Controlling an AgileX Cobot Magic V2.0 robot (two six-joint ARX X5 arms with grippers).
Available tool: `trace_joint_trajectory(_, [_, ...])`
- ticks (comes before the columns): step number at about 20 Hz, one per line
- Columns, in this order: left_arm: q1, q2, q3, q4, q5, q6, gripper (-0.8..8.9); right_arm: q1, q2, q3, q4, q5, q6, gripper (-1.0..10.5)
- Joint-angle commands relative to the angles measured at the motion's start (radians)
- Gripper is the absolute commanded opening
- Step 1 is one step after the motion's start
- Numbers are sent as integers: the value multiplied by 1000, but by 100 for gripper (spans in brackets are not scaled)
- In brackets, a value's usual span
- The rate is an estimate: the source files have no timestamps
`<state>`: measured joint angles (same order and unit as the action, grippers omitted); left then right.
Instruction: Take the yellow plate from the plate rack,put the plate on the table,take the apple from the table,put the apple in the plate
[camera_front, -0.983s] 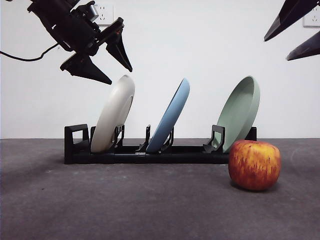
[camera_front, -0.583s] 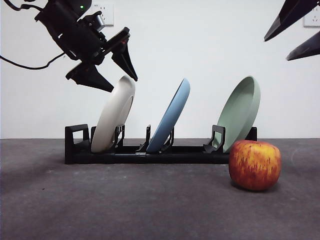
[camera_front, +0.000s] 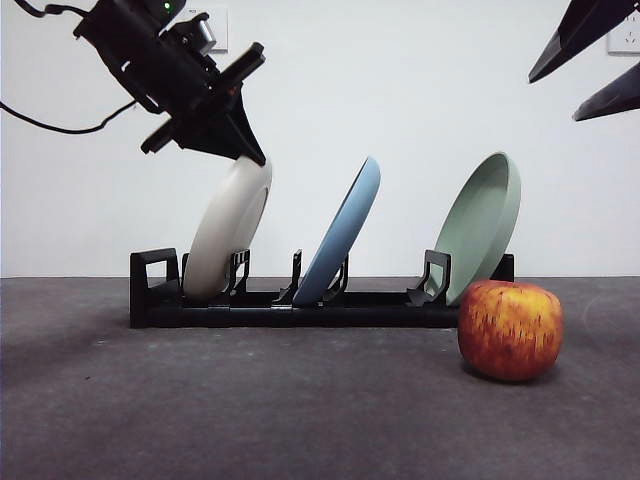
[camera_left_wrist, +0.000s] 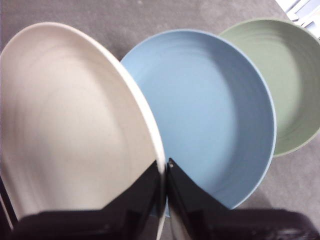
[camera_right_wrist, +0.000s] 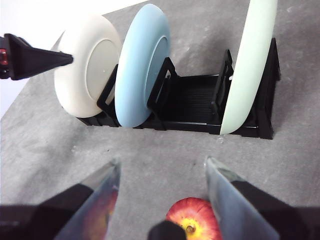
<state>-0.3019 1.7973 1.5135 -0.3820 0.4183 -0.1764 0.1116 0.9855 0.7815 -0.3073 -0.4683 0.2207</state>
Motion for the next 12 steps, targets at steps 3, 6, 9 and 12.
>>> trace_joint_trajectory(3, [-7, -116, 0, -7, 44, 29, -9, 1, 2, 5, 3, 3, -1, 284])
trace_joint_trajectory(6, [-33, -222, 0, -56, 128, 46, -9, 1, 2, 5, 3, 3, -1, 284])
trace_joint_trajectory(9, [-80, -353, 0, -211, 134, 138, -9, 1, 2, 5, 3, 2, -1, 284])
trace_joint_trajectory(12, [-156, -472, 0, -409, 98, 234, -9, 1, 2, 5, 3, 2, -2, 284])
